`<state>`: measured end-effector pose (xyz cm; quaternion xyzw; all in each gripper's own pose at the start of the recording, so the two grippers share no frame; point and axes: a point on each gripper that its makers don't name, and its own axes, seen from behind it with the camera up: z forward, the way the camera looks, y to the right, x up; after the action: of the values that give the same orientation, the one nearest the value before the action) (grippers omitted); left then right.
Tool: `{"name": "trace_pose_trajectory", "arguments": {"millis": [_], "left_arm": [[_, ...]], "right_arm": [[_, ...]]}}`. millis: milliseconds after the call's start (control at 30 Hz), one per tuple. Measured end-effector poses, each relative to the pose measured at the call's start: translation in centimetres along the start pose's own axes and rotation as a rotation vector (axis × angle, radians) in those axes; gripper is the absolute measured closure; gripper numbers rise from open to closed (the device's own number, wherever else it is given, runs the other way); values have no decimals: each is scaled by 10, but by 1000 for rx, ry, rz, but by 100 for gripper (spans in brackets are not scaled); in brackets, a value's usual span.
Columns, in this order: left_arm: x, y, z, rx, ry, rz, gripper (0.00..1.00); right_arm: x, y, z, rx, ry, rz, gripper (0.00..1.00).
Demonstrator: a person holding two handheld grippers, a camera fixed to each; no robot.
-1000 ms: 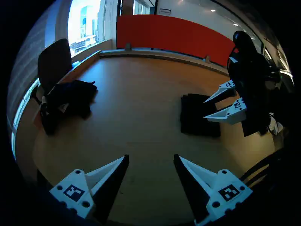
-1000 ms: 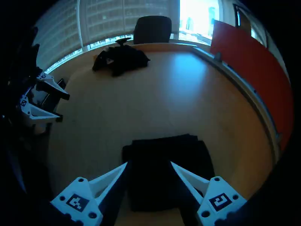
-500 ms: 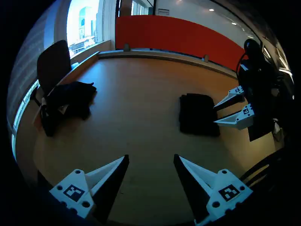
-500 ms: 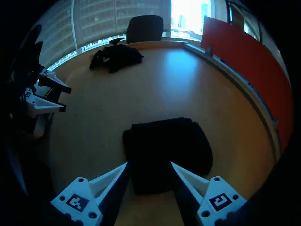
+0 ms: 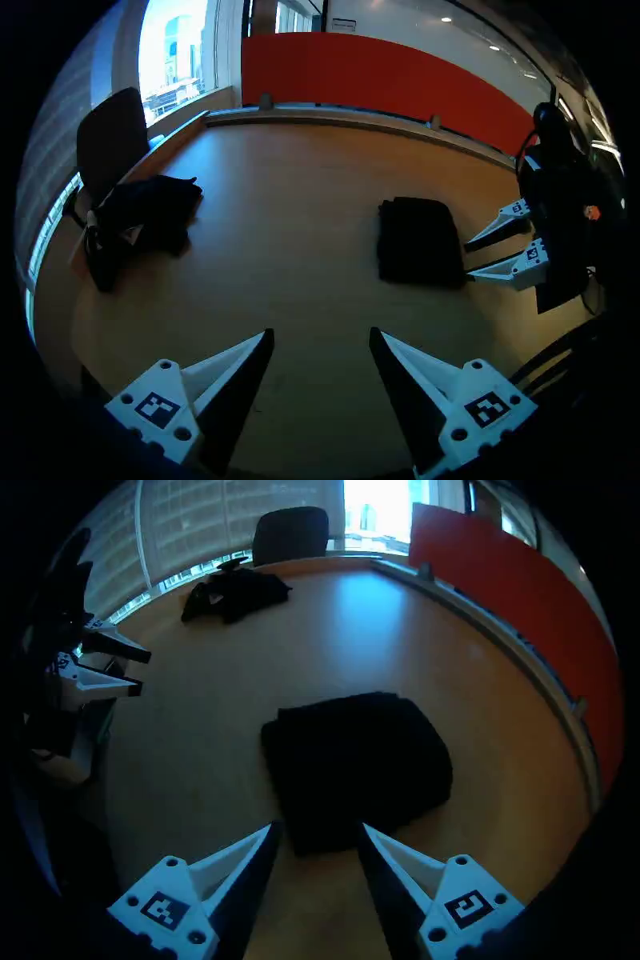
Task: Fold towel
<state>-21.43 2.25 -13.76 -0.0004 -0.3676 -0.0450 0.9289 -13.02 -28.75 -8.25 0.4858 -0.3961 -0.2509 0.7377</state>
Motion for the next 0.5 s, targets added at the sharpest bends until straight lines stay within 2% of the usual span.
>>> {"name": "trace_pose_trajectory", "arguments": {"millis": [500], "left_arm": [[-1,2,1,-6,-3,4,12]], "right_arm": [[-24,-8,7,-28,-35,58,32]]}}
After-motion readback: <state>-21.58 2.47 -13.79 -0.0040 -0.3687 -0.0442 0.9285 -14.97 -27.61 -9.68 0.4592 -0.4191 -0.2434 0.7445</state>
